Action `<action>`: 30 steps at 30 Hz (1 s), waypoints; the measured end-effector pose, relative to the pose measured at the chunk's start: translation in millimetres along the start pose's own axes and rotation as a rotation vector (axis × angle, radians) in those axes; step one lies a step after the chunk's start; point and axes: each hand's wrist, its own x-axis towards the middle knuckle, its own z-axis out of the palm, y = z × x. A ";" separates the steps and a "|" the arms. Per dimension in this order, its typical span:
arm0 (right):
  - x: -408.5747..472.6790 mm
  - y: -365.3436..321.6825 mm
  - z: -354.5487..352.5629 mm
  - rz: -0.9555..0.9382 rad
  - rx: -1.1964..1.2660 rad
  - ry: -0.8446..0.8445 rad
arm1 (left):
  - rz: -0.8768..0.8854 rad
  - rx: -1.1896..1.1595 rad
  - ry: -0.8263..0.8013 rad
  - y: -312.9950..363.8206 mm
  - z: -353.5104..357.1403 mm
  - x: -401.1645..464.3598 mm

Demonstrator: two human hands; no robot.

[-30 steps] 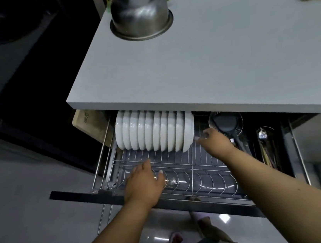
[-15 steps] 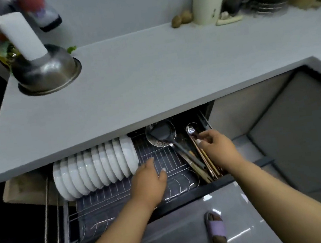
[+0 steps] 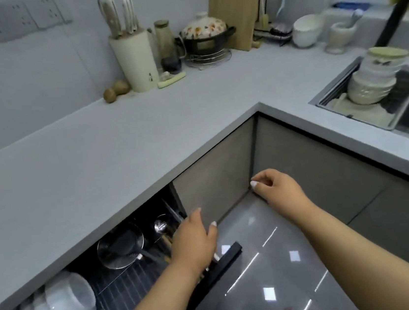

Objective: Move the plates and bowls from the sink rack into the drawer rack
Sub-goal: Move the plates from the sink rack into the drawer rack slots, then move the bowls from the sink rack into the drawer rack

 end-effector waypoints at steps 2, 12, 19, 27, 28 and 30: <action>20.3 16.2 -40.3 0.018 0.008 0.058 | 0.059 0.026 -0.034 41.7 19.7 23.7; 90.0 95.6 -195.7 0.125 0.072 0.251 | 0.258 0.064 -0.116 209.5 94.2 116.1; 114.4 139.3 -240.7 0.243 0.149 0.331 | 0.392 0.113 -0.175 265.8 121.7 162.6; 167.2 161.6 -286.2 0.349 0.125 0.456 | 0.518 0.117 -0.169 318.3 157.4 250.8; 178.2 163.3 -291.3 0.358 0.121 0.474 | 0.536 0.126 -0.170 324.8 161.8 264.8; 203.4 164.3 -302.5 0.367 0.125 0.510 | 0.573 0.154 -0.170 336.6 169.7 294.9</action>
